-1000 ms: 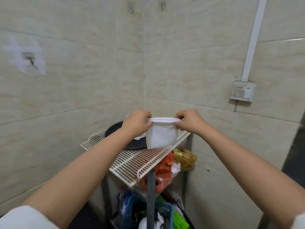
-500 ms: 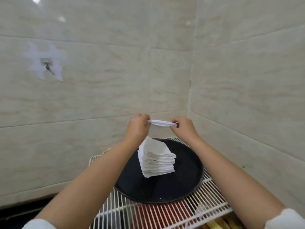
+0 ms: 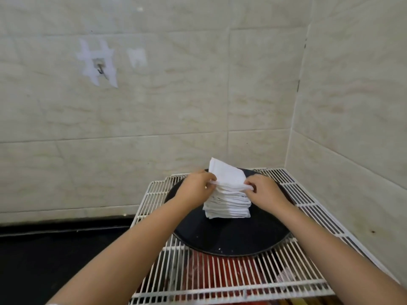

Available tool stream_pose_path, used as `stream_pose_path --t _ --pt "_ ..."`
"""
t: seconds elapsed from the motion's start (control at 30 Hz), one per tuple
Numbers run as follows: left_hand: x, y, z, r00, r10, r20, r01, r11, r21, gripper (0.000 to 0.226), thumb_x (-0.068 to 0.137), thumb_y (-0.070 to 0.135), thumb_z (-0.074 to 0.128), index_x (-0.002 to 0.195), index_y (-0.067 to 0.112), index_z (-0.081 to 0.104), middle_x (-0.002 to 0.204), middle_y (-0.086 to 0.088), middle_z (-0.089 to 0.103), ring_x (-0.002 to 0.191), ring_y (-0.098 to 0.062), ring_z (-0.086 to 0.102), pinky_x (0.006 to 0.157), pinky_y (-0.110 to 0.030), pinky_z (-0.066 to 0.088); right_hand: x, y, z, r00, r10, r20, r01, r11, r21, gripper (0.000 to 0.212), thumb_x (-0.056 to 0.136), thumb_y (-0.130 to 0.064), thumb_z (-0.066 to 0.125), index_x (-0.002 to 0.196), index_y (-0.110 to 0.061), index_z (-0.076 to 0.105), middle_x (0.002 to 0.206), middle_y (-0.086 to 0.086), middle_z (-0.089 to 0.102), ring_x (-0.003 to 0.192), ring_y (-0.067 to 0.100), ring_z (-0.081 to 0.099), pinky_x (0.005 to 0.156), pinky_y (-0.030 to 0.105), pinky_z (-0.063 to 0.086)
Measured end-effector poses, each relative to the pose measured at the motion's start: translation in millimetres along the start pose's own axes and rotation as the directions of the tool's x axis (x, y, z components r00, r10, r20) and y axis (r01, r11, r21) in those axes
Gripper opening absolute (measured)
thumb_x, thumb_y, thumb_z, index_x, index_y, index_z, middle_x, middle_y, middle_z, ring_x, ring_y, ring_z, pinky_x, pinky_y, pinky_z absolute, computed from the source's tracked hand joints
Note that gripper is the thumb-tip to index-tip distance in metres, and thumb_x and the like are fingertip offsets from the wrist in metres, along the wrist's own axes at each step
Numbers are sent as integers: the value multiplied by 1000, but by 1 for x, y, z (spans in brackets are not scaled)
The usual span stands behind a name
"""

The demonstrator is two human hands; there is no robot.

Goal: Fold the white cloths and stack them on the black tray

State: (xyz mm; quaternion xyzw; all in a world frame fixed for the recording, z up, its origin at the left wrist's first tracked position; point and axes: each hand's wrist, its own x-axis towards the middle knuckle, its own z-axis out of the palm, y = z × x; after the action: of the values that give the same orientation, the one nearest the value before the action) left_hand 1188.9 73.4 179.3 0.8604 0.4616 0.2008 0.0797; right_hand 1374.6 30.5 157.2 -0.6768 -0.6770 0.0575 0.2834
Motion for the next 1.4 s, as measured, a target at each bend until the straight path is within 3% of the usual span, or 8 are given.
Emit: stream_pose_path --t 0.07,0.13,0.23,0.37,0.5,0.67,1.1,1.4 --pt "-5 1 4 993 -11 118 8 1000 22 44 93 17 47 136 13 43 135 -11 48 120 -26 49 96 -29 39 -6 -1 -1 991 46 124 -39 997 -64 20 83 -11 51 65 -18 56 69 -1 51 77 23 49 59 27 35" --pt "-10 0 2 986 -37 165 35 999 10 54 93 19 47 143 16 29 147 -9 35 130 -27 41 103 -34 37 -8 -5 -5 987 72 147 -57 993 -104 13 85 -19 53 80 -14 64 84 6 63 87 28 56 67 32 42" --pt "-23 -11 -13 996 -75 54 72 995 64 52 93 20 46 142 14 30 144 -11 37 129 -30 41 102 -41 40 -8 -30 -13 996 62 57 -47 969 -243 37 89 -28 52 121 -10 57 122 12 60 113 29 55 90 35 43" --pt "-74 -62 -55 976 -191 -103 212 938 275 45 95 34 42 135 13 38 140 -11 42 131 -29 37 108 -44 32 -11 -108 1 995 -95 14 95 957 -275 34 92 -29 46 117 -8 57 122 13 58 115 32 52 94 39 44" --pt "-166 -134 -116 908 -365 -208 418 825 379 51 97 43 33 141 18 31 150 -10 27 143 -27 16 114 -51 15 -24 -220 43 951 -247 188 296 903 -312 48 95 -40 38 136 -16 39 146 10 36 135 32 30 110 46 27" --pt "-322 -218 -183 754 -551 -358 657 633 410 52 98 46 28 146 28 19 158 -5 4 146 -29 -3 115 -53 6 -58 -382 119 836 -418 355 504 840 -199 63 93 -54 30 146 -31 7 158 2 -4 145 30 -9 114 57 0" --pt "-660 -353 -277 162 -875 -457 952 17 304 57 98 47 25 148 29 6 159 -5 1 146 -27 -5 116 -52 5 -199 -713 320 335 -781 527 858 484 173 69 91 -59 29 147 -31 0 157 4 -11 144 29 -16 115 56 -2" --pt "-746 -515 -360 1 -868 -496 948 -157 277 58 99 43 27 148 21 8 157 -11 5 146 -28 -2 117 -48 6 -195 -911 445 202 -875 440 877 362 317 63 94 -49 34 147 -27 8 158 5 -3 145 29 -8 115 54 4"
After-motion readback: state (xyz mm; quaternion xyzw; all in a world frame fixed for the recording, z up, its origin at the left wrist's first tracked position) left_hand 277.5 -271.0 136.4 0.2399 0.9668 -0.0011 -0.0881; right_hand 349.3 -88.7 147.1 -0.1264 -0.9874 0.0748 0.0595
